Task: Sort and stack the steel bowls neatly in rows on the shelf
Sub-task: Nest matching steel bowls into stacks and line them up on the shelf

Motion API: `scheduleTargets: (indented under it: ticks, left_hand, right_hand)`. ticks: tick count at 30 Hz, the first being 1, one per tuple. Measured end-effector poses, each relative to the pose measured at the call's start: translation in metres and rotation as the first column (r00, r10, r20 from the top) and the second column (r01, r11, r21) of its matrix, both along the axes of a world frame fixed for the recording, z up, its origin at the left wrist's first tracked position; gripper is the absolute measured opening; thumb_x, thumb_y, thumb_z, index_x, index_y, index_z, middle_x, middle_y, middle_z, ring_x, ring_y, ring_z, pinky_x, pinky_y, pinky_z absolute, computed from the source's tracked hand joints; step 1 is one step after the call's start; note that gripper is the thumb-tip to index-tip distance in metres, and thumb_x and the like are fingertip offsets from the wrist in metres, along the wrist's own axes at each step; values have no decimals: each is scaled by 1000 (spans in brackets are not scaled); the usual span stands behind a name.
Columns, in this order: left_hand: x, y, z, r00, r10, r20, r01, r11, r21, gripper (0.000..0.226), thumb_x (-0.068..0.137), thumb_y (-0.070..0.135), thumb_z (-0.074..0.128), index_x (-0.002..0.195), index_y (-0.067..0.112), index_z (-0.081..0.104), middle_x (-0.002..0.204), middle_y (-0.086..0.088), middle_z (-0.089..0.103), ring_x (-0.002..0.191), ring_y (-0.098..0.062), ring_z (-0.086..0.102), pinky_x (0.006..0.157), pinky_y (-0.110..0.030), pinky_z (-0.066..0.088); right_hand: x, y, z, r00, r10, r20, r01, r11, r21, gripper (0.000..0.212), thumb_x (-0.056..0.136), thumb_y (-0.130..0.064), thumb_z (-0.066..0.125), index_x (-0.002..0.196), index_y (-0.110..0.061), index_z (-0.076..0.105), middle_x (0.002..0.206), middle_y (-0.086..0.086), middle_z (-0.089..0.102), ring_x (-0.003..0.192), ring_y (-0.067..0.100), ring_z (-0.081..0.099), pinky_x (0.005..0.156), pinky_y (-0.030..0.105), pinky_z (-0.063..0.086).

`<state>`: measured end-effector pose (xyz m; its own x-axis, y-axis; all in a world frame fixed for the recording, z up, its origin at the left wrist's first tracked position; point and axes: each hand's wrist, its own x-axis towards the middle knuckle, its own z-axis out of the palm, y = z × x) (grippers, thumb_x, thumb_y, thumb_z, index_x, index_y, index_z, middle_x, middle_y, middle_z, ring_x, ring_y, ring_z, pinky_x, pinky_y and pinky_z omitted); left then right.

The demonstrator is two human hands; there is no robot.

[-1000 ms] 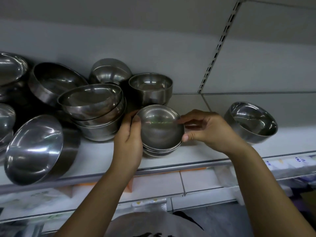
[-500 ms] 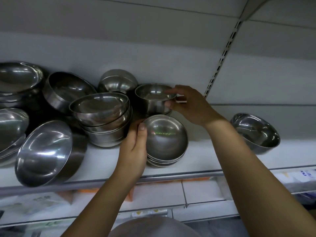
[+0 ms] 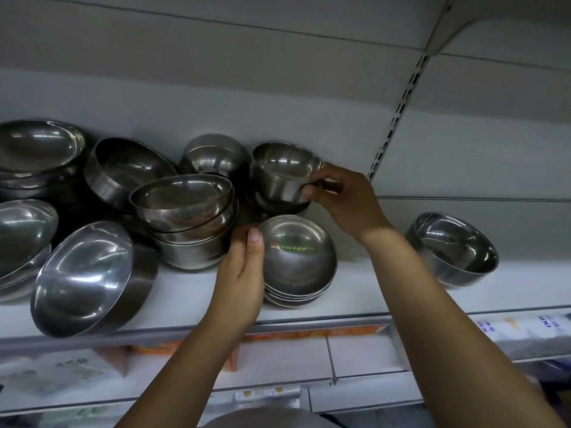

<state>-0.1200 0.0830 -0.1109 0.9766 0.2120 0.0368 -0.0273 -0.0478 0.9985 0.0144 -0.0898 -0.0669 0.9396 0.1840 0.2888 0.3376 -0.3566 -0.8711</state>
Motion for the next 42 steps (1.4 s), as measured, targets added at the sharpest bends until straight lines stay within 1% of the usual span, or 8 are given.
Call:
scheduleTargets:
  ticks: [8,16,21,26,29,32,36,42]
  left_hand:
    - [-2,-2,4,998,-45,-38,43,997,-60,37,87,64,34,113,52,58,115,33,61,101,30,53,85,-3,40]
    - [-3,-4,5,999,-21,-49,19,999,-38,43,87,67,30,119,51,55,115,33,59,103,25,52,87,-7,37]
    - [-4,-6,9,997,-5,-81,3,1000,-24,34,88,65,29,105,51,55,106,32,56,88,33,50,76,0,37]
    - [-4,-8,8,999,0,-41,-2,999,-40,34,92,62,29,108,51,57,101,37,63,94,32,53,77,5,39]
    - [-4,-9,8,1000,16,-21,-17,999,-45,35,89,61,28,105,50,57,95,40,65,93,31,54,75,7,39]
    - [-3,-9,8,1000,21,-5,-21,998,-54,37,90,60,28,107,48,58,94,41,66,93,30,55,75,6,40]
    - [-2,-9,6,999,42,-1,-42,996,-80,36,89,61,29,110,51,56,98,42,63,96,31,53,77,6,39]
    - [-3,-5,6,995,92,-46,-98,986,-134,30,101,53,29,120,52,52,110,39,52,90,34,48,75,6,34]
  right_hand:
    - [-17,-34,-9,962,-258,87,243,959,148,18,83,-14,81,82,-27,70,103,5,73,100,23,69,89,30,54]
    - [-30,-61,-37,911,-411,35,411,911,19,18,79,0,81,89,6,68,103,6,61,70,-17,56,65,2,42]
    - [-29,-63,-50,920,-392,-15,392,918,54,16,78,4,79,82,-7,67,112,12,64,87,13,67,72,17,52]
    - [-32,-58,-52,921,-387,53,387,922,-7,14,81,1,78,90,-4,68,130,20,55,78,-12,57,70,2,41]
    - [-43,-56,-43,915,-404,2,404,915,-20,29,87,-7,77,114,-5,67,160,16,29,104,-15,44,77,-10,28]
    - [-46,-54,-32,902,-416,114,424,905,-46,34,90,-16,75,121,-8,65,158,11,31,95,-38,33,76,-13,23]
    - [-36,-47,-20,892,-351,285,391,915,-95,29,90,-27,75,117,-16,69,125,-5,57,116,10,55,88,0,34]
    - [-4,-27,-14,978,2,210,81,920,-384,28,81,-36,77,105,-22,79,123,1,66,121,21,55,105,28,39]
